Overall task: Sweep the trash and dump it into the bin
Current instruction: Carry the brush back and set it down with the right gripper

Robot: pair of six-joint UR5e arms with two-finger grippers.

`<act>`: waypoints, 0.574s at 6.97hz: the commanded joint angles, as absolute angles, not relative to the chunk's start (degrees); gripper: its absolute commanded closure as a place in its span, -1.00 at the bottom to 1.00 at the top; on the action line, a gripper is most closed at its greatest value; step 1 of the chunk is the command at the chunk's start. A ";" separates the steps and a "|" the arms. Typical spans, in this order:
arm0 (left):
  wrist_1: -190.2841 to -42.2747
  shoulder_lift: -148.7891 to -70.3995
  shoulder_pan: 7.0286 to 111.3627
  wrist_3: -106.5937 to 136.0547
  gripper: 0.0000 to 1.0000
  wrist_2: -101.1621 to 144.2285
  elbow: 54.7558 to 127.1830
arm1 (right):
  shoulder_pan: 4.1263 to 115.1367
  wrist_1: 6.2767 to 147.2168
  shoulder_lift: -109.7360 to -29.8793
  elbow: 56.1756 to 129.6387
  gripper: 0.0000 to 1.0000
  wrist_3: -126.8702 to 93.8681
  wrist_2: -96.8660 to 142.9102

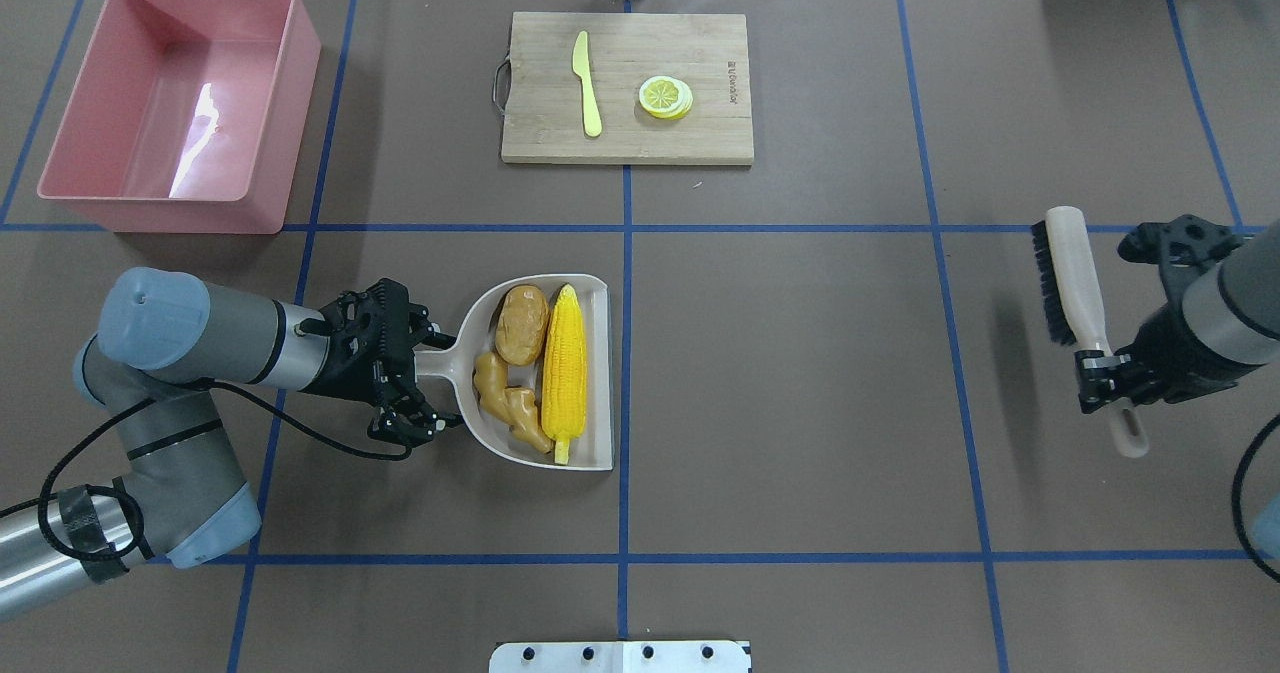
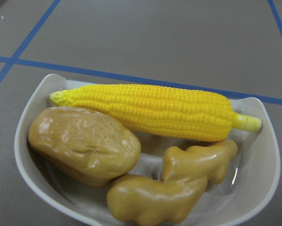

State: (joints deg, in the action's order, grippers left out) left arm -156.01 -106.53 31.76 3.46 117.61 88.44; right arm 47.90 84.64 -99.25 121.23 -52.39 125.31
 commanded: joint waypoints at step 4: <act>-155.74 -106.52 31.73 2.99 0.54 116.54 89.21 | 51.68 58.28 -110.04 108.64 1.00 -49.92 128.41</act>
